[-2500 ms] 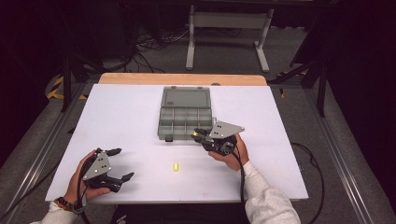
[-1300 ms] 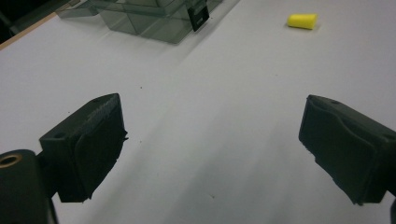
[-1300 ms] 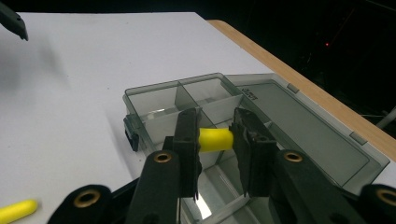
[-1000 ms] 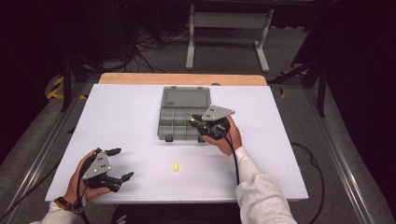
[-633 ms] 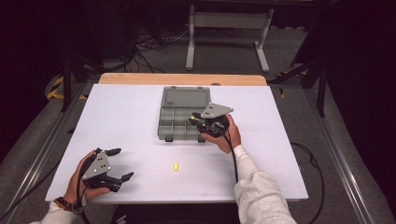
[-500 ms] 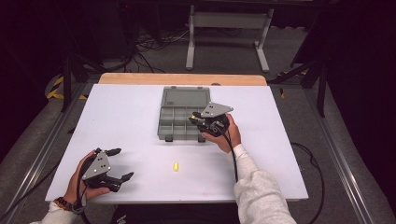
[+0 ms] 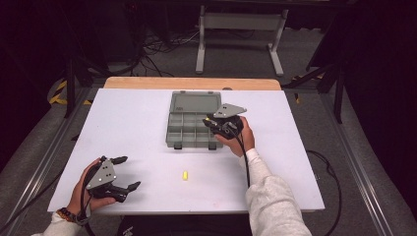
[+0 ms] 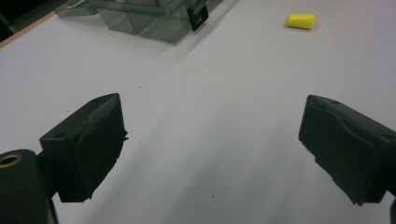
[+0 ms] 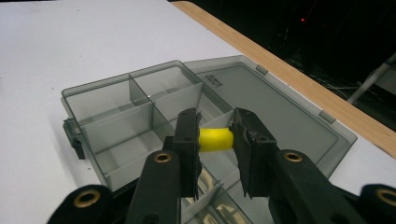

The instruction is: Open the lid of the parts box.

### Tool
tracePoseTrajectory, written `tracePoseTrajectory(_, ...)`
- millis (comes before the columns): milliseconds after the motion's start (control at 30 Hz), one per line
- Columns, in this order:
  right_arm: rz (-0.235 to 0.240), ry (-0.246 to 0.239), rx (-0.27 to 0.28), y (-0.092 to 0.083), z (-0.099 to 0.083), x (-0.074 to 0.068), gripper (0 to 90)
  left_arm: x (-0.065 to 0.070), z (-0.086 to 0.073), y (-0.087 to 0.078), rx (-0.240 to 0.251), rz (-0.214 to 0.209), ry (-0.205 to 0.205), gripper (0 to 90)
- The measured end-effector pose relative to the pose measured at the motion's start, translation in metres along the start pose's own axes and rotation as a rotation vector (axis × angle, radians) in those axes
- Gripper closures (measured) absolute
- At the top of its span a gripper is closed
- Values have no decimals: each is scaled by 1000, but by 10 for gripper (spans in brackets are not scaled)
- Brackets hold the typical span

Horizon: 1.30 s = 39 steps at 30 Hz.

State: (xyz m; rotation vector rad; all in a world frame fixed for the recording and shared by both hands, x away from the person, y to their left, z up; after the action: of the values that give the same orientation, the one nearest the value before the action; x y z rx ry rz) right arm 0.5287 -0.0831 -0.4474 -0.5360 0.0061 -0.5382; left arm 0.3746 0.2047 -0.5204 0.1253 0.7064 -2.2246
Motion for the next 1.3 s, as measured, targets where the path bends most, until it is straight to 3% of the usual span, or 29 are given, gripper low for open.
tracePoseTrajectory(833,-53,47,-29,4,-12,21,719,0,0,0,-3,-2,3,82)
tracePoseTrajectory(1167,-105,126,-82,13,-33,43,713,0,0,0,1,-4,0,83)
tracePoseTrajectory(1300,-109,134,-94,15,-36,44,710,0,0,0,1,-3,1,83)
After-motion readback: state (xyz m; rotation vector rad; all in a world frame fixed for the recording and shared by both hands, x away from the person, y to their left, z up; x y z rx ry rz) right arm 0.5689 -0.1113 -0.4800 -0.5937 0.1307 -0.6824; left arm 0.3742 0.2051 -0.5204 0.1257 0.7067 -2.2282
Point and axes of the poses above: each handheld gripper's, and its own axes: y roughly forward along the jaws, z roughly out of its top, x roughly to its right, the point moved 8 cm from there along y, roughly forward along the jaws, and after that the axes turned 10 degrees about z, right-handed, at the moved point
